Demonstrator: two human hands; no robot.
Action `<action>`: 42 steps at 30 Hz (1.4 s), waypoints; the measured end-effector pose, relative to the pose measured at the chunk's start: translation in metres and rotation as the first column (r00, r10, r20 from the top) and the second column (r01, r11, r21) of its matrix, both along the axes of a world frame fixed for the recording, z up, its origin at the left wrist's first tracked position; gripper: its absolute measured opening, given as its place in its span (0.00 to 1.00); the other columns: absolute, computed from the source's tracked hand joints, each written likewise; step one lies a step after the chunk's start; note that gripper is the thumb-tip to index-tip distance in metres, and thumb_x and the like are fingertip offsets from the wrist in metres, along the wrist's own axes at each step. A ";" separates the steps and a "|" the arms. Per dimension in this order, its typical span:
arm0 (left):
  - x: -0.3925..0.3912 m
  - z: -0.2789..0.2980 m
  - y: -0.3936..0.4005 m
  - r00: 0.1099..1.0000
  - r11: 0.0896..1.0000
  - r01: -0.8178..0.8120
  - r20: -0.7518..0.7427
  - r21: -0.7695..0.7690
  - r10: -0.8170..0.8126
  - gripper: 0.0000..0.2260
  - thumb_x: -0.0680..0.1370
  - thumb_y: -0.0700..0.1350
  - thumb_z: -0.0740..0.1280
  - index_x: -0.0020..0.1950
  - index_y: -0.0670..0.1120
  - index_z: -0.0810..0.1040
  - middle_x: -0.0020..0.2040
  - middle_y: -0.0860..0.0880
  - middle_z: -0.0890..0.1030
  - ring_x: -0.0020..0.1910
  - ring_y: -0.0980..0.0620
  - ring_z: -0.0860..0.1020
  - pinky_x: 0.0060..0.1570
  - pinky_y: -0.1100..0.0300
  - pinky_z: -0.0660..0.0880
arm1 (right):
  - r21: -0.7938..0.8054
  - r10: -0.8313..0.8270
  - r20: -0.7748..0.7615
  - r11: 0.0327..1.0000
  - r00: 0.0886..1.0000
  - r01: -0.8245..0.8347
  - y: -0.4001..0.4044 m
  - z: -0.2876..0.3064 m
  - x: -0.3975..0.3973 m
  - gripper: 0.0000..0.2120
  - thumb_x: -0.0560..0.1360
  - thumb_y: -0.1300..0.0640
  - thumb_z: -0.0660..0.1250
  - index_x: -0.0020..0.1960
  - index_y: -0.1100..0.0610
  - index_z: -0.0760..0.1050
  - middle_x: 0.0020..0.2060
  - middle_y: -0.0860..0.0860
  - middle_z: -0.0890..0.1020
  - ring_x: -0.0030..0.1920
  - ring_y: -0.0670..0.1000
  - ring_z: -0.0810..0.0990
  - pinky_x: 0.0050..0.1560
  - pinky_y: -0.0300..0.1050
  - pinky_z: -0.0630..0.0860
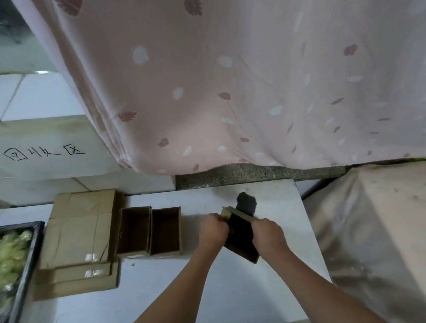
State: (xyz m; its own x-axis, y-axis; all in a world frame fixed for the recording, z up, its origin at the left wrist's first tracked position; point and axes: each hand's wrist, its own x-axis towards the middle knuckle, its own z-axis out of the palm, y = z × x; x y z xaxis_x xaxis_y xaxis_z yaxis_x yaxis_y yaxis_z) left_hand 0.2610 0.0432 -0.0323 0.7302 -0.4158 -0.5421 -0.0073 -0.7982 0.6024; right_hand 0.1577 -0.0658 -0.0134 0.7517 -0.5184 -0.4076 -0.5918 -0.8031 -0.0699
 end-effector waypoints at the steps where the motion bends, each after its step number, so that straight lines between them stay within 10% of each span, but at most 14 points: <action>1: -0.007 0.001 -0.003 0.994 0.995 -0.098 -0.047 -0.029 0.097 0.11 0.81 0.38 0.58 0.51 0.40 0.80 0.48 0.43 0.82 0.47 0.46 0.81 0.51 0.53 0.80 | -0.021 0.038 -0.005 0.999 0.999 -0.038 -0.006 0.000 -0.005 0.09 0.78 0.62 0.61 0.55 0.58 0.77 0.49 0.55 0.82 0.47 0.56 0.82 0.40 0.44 0.69; 5: -0.033 0.005 -0.015 0.889 0.898 -0.431 -0.216 -0.091 0.405 0.15 0.86 0.48 0.52 0.49 0.45 0.75 0.49 0.44 0.79 0.45 0.50 0.77 0.45 0.55 0.77 | -0.152 0.310 -0.026 0.938 0.950 -0.310 -0.033 -0.003 -0.023 0.24 0.75 0.65 0.66 0.71 0.61 0.68 0.62 0.57 0.78 0.60 0.58 0.79 0.51 0.47 0.75; 10: -0.055 0.008 -0.025 0.604 0.773 -0.633 -0.651 -0.041 0.460 0.25 0.84 0.61 0.49 0.65 0.43 0.72 0.54 0.43 0.79 0.53 0.40 0.78 0.56 0.46 0.76 | -0.220 0.535 -0.062 0.816 0.843 -0.534 -0.068 0.002 -0.053 0.33 0.78 0.67 0.63 0.79 0.63 0.53 0.79 0.59 0.59 0.78 0.61 0.56 0.79 0.51 0.50; 13: -0.069 0.018 -0.028 0.581 0.812 -0.584 -0.709 -0.022 0.399 0.23 0.81 0.64 0.57 0.66 0.48 0.68 0.55 0.42 0.78 0.53 0.37 0.78 0.56 0.42 0.77 | -0.265 0.618 0.025 0.762 0.786 -0.591 -0.084 0.013 -0.074 0.32 0.77 0.66 0.66 0.78 0.65 0.58 0.77 0.61 0.63 0.77 0.61 0.61 0.79 0.52 0.52; 16: -0.083 0.021 -0.034 0.537 0.801 -0.599 -0.740 0.005 0.406 0.23 0.79 0.62 0.64 0.65 0.47 0.68 0.57 0.38 0.77 0.55 0.35 0.78 0.58 0.38 0.77 | -0.345 0.694 0.180 0.708 0.697 -0.616 -0.093 0.024 -0.093 0.33 0.54 0.62 0.85 0.58 0.62 0.83 0.56 0.57 0.84 0.58 0.57 0.83 0.61 0.49 0.78; 21: -0.106 0.015 -0.044 0.484 0.767 -0.641 -0.772 0.009 0.413 0.21 0.76 0.59 0.71 0.58 0.45 0.72 0.59 0.37 0.77 0.57 0.37 0.78 0.57 0.40 0.79 | -0.293 0.708 0.246 0.706 0.662 -0.645 -0.112 0.022 -0.121 0.33 0.52 0.63 0.85 0.57 0.60 0.84 0.55 0.54 0.85 0.56 0.55 0.84 0.58 0.47 0.80; 26: -0.122 0.011 -0.051 0.607 0.764 -0.644 -0.631 -0.035 0.483 0.27 0.74 0.59 0.74 0.63 0.43 0.72 0.56 0.41 0.79 0.54 0.40 0.79 0.48 0.47 0.80 | -0.005 0.591 0.217 0.797 0.777 -0.604 -0.117 0.018 -0.138 0.25 0.84 0.52 0.58 0.80 0.55 0.57 0.79 0.50 0.60 0.78 0.51 0.61 0.74 0.43 0.61; 32: -0.122 0.007 -0.047 0.909 0.907 -0.374 -0.267 -0.191 0.319 0.30 0.71 0.59 0.77 0.66 0.46 0.70 0.53 0.48 0.77 0.49 0.49 0.79 0.34 0.57 0.81 | 0.160 0.366 0.370 0.880 0.854 -0.447 -0.136 0.029 -0.145 0.28 0.82 0.38 0.54 0.77 0.51 0.60 0.75 0.48 0.67 0.71 0.52 0.70 0.65 0.49 0.72; 38: -0.137 -0.001 -0.051 0.935 0.974 0.209 0.272 0.087 -0.225 0.43 0.69 0.62 0.75 0.78 0.48 0.61 0.69 0.48 0.70 0.63 0.46 0.73 0.63 0.49 0.74 | 0.246 0.347 0.345 0.863 0.872 -0.441 -0.126 0.024 -0.136 0.48 0.74 0.38 0.69 0.81 0.47 0.41 0.80 0.46 0.41 0.79 0.52 0.51 0.74 0.52 0.63; 42: -0.157 -0.011 -0.048 0.856 0.921 0.385 0.354 0.053 -0.378 0.46 0.69 0.61 0.76 0.80 0.47 0.59 0.75 0.48 0.66 0.70 0.46 0.68 0.71 0.51 0.64 | 0.294 0.413 0.226 0.835 0.882 -0.466 -0.115 0.005 -0.137 0.53 0.71 0.42 0.74 0.81 0.53 0.44 0.80 0.50 0.47 0.78 0.54 0.49 0.77 0.49 0.55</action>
